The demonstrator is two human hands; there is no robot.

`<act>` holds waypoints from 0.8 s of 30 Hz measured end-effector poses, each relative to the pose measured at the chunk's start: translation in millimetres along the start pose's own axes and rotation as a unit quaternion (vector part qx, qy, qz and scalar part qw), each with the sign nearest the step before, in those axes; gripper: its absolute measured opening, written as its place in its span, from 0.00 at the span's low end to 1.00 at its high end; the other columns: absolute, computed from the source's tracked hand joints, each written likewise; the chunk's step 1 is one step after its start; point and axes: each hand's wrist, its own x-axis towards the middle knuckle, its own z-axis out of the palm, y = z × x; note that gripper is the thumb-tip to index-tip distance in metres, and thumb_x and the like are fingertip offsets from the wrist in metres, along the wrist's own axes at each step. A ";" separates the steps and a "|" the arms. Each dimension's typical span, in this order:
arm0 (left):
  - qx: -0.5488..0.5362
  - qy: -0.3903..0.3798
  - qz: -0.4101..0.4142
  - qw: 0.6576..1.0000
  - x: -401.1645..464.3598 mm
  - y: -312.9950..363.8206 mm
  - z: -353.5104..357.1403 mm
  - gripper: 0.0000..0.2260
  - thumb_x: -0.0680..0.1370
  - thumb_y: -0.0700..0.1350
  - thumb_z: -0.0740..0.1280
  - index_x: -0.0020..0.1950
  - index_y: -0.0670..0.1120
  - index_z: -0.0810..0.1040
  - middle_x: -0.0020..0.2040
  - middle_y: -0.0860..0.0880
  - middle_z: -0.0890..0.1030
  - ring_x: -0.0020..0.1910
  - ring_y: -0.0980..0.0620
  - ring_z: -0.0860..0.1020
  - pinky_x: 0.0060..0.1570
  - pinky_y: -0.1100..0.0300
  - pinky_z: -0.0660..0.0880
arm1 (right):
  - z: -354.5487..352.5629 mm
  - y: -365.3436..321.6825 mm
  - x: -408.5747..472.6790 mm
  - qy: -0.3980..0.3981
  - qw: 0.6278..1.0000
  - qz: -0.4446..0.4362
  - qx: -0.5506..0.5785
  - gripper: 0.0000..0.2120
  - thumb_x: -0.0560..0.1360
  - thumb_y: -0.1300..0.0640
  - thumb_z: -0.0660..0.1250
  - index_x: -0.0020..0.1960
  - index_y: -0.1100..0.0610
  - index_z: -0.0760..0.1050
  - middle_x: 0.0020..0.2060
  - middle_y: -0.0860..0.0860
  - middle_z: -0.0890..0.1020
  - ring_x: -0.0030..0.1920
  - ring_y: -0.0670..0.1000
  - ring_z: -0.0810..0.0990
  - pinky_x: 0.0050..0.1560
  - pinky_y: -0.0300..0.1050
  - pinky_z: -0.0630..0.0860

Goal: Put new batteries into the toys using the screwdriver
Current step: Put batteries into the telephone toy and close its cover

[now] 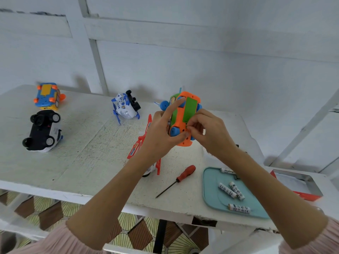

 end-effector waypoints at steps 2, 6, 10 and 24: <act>-0.008 -0.004 -0.007 1.000 0.8 -0.7 1.1 0.34 0.65 0.61 0.68 0.69 0.68 0.59 0.53 0.44 0.71 0.48 0.45 0.77 0.49 0.48 0.79 | -1.3 2.1 0.6 0.003 1.000 0.001 0.001 0.02 0.68 0.66 0.66 0.39 0.65 0.77 0.35 0.56 0.77 0.33 0.42 0.69 0.42 0.28 0.70; -0.034 -0.006 -0.020 0.999 2.6 -1.4 1.8 0.34 0.65 0.60 0.69 0.69 0.68 0.61 0.57 0.43 0.71 0.50 0.45 0.78 0.49 0.47 0.79 | -3.8 3.4 0.8 0.006 1.000 -0.001 -0.001 0.03 0.68 0.65 0.67 0.38 0.65 0.77 0.35 0.56 0.78 0.33 0.41 0.69 0.41 0.24 0.69; -0.044 -0.007 -0.020 0.999 3.7 -3.2 3.1 0.35 0.66 0.59 0.70 0.70 0.67 0.61 0.58 0.42 0.71 0.51 0.44 0.78 0.48 0.46 0.79 | -3.1 1.7 -1.6 0.023 1.000 0.001 0.000 0.03 0.69 0.64 0.66 0.39 0.65 0.77 0.34 0.57 0.78 0.33 0.44 0.70 0.40 0.29 0.70; -0.121 -0.014 -0.022 0.992 -0.1 3.3 5.2 0.32 0.73 0.37 0.72 0.67 0.60 0.61 0.52 0.62 0.73 0.44 0.65 0.79 0.39 0.71 0.75 | -4.2 1.1 -4.3 0.042 0.998 -0.030 -0.026 0.10 0.73 0.58 0.61 0.39 0.64 0.76 0.35 0.57 0.77 0.35 0.45 0.70 0.42 0.23 0.67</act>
